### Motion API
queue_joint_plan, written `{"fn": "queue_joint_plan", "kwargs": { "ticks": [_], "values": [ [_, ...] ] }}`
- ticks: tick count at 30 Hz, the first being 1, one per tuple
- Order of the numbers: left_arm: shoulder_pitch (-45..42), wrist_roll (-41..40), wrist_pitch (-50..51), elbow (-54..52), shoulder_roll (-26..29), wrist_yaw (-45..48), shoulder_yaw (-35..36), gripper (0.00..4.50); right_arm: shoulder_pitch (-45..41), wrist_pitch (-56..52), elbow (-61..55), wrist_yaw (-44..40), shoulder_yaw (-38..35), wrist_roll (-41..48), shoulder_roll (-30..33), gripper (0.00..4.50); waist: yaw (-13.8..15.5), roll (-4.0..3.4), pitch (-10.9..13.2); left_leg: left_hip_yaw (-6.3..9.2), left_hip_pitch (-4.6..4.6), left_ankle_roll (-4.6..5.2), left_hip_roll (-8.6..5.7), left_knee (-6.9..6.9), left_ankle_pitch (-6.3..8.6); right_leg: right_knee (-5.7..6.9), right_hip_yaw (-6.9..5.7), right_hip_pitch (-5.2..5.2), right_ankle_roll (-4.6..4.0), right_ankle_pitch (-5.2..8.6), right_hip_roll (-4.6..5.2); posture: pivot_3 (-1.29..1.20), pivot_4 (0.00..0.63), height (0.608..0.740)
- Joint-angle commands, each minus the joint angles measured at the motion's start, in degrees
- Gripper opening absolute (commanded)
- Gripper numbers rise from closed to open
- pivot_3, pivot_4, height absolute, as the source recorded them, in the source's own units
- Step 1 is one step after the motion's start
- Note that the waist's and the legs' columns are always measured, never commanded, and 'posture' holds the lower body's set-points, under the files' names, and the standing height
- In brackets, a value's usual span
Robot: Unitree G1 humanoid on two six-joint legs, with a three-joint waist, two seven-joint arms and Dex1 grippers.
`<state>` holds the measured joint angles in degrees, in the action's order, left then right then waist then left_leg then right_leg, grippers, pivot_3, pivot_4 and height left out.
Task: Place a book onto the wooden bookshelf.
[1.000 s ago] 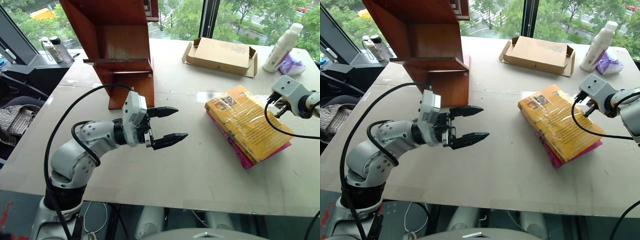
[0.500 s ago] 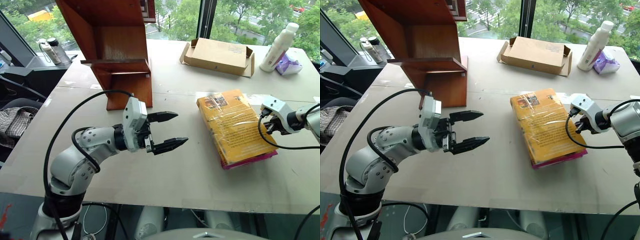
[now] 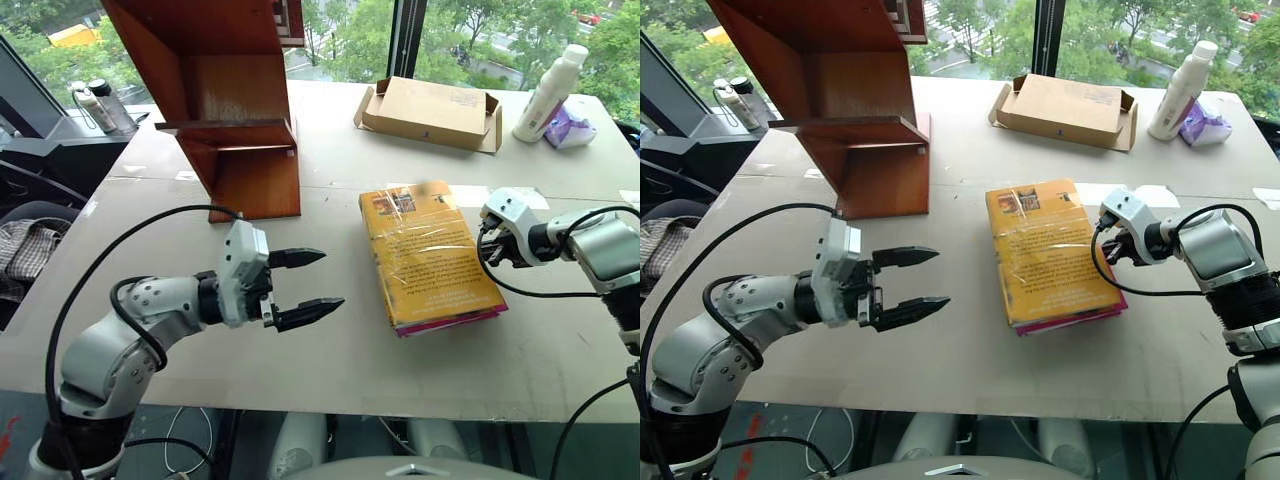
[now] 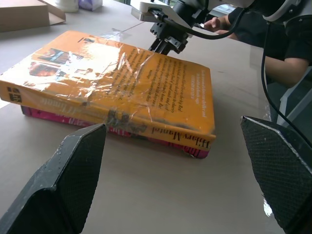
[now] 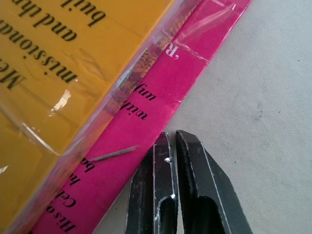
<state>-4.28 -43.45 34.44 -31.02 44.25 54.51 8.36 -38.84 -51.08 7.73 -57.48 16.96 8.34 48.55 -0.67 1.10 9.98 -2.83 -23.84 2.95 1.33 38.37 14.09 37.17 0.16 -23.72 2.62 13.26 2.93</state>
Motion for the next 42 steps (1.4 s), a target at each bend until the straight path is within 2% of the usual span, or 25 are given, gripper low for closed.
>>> {"fn": "queue_joint_plan", "kwargs": {
  "ticks": [1, 7, 20, 26, 28, 30, 32, 35, 39, 41, 42],
  "values": [
    [2.1, -0.1, -2.0, 0.0, 1.7, 2.2, 3.5, 4.50, 0.8, 0.2, -3.4, 0.9, -5.6, 0.2, 4.2, 0.03, 0.2, -0.03, 0.0, 0.00, 0.00, 0.00, -0.01, 0.00, 0.00, 0.00, 0.00, 0.00, -0.01, 0.01, 0.03, 0.00, 0.150, 0.740],
    [3.7, -0.2, -2.5, 0.0, 2.4, 3.0, 5.4, 4.50, 2.3, -0.7, -8.2, 1.3, -8.4, 1.0, 6.3, 0.03, 0.0, -0.06, 0.0, -0.01, -0.02, 0.00, -0.03, -0.01, 0.00, -0.03, -0.02, 0.00, -0.01, 0.01, 0.08, 0.00, 0.150, 0.740],
    [5.7, 1.3, -4.2, 1.8, 1.9, 3.4, 6.2, 4.50, 0.3, -4.3, -15.8, 2.3, -4.4, 2.9, -0.9, 0.03, 0.0, -0.06, 0.0, 0.00, -0.02, 0.01, -0.01, -0.01, 0.01, -0.03, -0.03, -0.01, -0.01, 0.01, 0.09, 0.00, 0.150, 0.740],
    [6.6, 1.9, -4.7, 2.2, 2.0, 3.5, 6.0, 4.50, 0.3, -4.8, -17.4, 3.3, -4.8, 3.0, -1.9, 0.03, 0.1, -0.07, 0.0, 0.01, -0.02, 0.01, -0.02, -0.01, 0.01, -0.03, -0.05, -0.01, -0.02, 0.01, 0.14, 0.00, 0.150, 0.740],
    [6.5, 1.9, -3.6, 2.2, 1.6, 2.0, 5.3, 4.50, 3.1, -0.6, -18.0, 4.4, -8.4, 3.1, -1.4, 0.03, 0.0, -0.07, 0.0, 0.01, -0.02, 0.00, -0.01, -0.02, 0.01, -0.03, -0.05, -0.01, -0.02, 0.01, 0.16, 0.00, 0.150, 0.740],
    [5.5, 0.6, -1.3, 2.7, 0.1, -1.2, 5.0, 4.50, 8.0, 9.6, -19.4, 4.5, -15.8, 4.5, -1.3, 0.03, 0.6, -0.05, 0.0, 0.06, -0.03, 0.00, -0.02, -0.04, 0.01, -0.06, -0.10, 0.00, -0.02, 0.02, 0.17, 0.00, 0.150, 0.740],
    [4.9, 0.1, 0.2, 3.5, -0.5, -2.6, 5.0, 4.50, 10.9, 12.4, -21.0, 3.7, -19.8, 6.0, -0.2, 0.03, 1.1, -0.06, 0.0, 0.07, -0.08, 0.01, -0.04, -0.04, 0.01, -0.10, -0.14, 0.01, 0.00, 0.01, 0.17, 0.00, 0.150, 0.740],
    [1.8, -2.2, 6.4, 6.3, -0.8, -5.1, 4.0, 4.50, 23.3, 14.9, -28.7, -3.1, -37.3, 13.8, 2.3, 0.84, 2.0, -0.07, 0.0, 0.06, -0.10, 0.01, -0.04, -0.03, 0.01, -0.09, -0.15, 0.01, 0.21, -0.11, 0.13, 0.00, 0.150, 0.740],
    [-3.8, -7.0, 16.6, 11.6, 0.3, -5.9, 3.1, 4.50, 35.8, 16.4, -36.6, -8.1, -51.7, 21.2, 2.3, 2.76, 2.1, -0.06, 0.0, 0.22, -0.05, 0.01, -0.02, -0.03, 0.01, -0.11, -0.30, 0.18, 0.28, -0.08, 0.10, 0.00, 0.150, 0.740],
    [-8.4, -11.1, 24.1, 15.8, 0.2, -6.5, 2.9, 4.50, 40.8, 17.7, -39.1, -10.6, -57.8, 24.6, 1.3, 3.51, 1.6, -0.03, 0.0, 0.25, -0.01, 0.01, -0.01, -0.01, 0.00, -0.05, -0.32, 0.20, 0.27, -0.08, 0.07, 0.00, 0.150, 0.740],
    [-10.6, -12.9, 27.1, 18.0, -0.2, -6.5, 2.7, 4.50, 43.2, 17.8, -39.8, -12.3, -60.5, 26.5, 1.1, 3.51, 1.5, -0.05, 0.0, 0.26, 0.03, 0.01, 0.03, 0.07, 0.00, -0.03, -0.31, 0.23, 0.28, -0.07, 0.00, 0.00, 0.150, 0.740]
  ]
}}
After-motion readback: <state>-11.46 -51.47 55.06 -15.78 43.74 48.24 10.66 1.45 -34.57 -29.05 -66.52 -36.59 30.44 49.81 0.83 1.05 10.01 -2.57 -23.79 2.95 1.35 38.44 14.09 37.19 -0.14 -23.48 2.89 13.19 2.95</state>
